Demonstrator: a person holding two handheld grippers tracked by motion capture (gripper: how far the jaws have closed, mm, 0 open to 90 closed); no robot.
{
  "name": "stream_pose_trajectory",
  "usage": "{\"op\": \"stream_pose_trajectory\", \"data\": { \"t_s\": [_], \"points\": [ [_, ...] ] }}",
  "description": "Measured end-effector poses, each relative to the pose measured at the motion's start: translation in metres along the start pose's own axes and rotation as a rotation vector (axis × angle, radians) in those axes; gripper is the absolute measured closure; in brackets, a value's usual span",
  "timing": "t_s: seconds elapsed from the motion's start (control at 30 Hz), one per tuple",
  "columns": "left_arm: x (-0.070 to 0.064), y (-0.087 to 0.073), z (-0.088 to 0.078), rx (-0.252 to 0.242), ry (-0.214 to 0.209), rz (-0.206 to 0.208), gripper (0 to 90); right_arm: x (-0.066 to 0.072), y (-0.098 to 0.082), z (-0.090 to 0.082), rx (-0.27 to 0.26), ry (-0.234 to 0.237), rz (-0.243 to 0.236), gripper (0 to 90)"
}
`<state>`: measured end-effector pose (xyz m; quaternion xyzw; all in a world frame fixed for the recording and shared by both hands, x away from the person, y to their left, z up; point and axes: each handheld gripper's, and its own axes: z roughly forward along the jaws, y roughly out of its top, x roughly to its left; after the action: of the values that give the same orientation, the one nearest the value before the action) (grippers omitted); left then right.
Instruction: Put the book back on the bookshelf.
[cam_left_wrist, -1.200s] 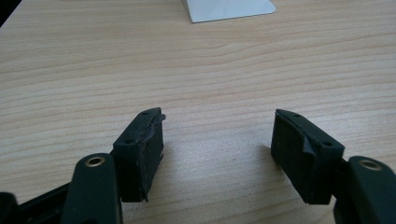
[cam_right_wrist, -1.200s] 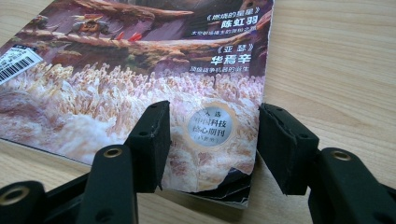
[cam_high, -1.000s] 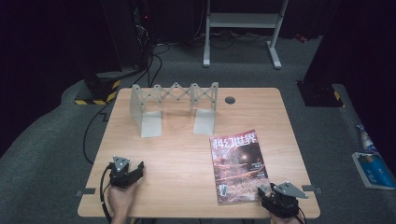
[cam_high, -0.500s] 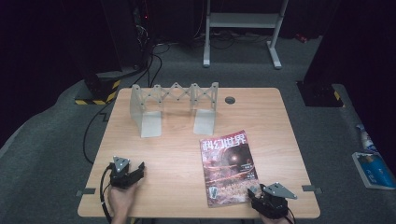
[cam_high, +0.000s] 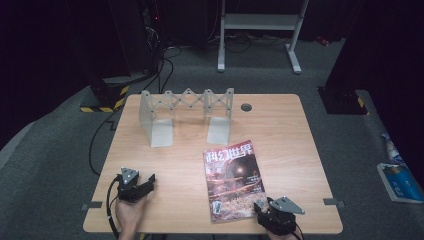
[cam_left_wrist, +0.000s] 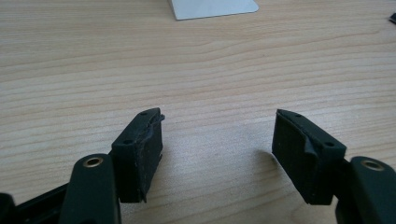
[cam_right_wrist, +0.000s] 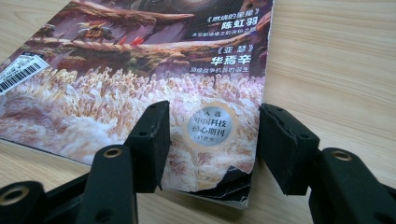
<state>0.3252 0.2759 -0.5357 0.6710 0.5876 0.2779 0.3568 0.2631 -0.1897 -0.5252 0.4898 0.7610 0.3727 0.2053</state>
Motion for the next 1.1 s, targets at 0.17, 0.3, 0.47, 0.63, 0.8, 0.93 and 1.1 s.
{"op": "stream_pose_trajectory", "data": {
  "t_s": [0.17, 0.3, 0.47, 0.63, 0.8, 0.93, 1.1],
  "points": [
    [-0.004, 0.001, 0.000, 0.001, -0.020, -0.008, 33.7, 0.010, 0.003, 0.005, -0.002, 0.021, -0.009, 44.8],
    [-0.012, 0.003, 0.002, 0.005, -0.054, -0.019, 33.9, 0.017, 0.004, 0.008, -0.003, 0.031, -0.011, 44.8],
    [-0.025, 0.006, 0.004, 0.001, -0.097, -0.037, 33.8, 0.023, 0.005, 0.011, -0.007, 0.043, -0.017, 44.7],
    [-0.041, 0.013, 0.006, 0.001, -0.155, -0.030, 33.8, 0.028, 0.006, 0.013, -0.005, 0.053, -0.018, 44.7],
    [-0.054, 0.019, 0.009, 0.006, -0.208, -0.041, 33.9, 0.032, 0.007, 0.014, -0.002, 0.060, -0.021, 44.6],
    [-0.062, 0.019, 0.012, 0.027, -0.229, -0.037, 34.0, 0.036, 0.008, 0.016, -0.003, 0.071, -0.018, 44.4],
    [-0.071, 0.019, 0.015, 0.033, -0.259, -0.031, 34.0, 0.040, 0.008, 0.017, -0.001, 0.083, -0.020, 44.3]
  ]
}}
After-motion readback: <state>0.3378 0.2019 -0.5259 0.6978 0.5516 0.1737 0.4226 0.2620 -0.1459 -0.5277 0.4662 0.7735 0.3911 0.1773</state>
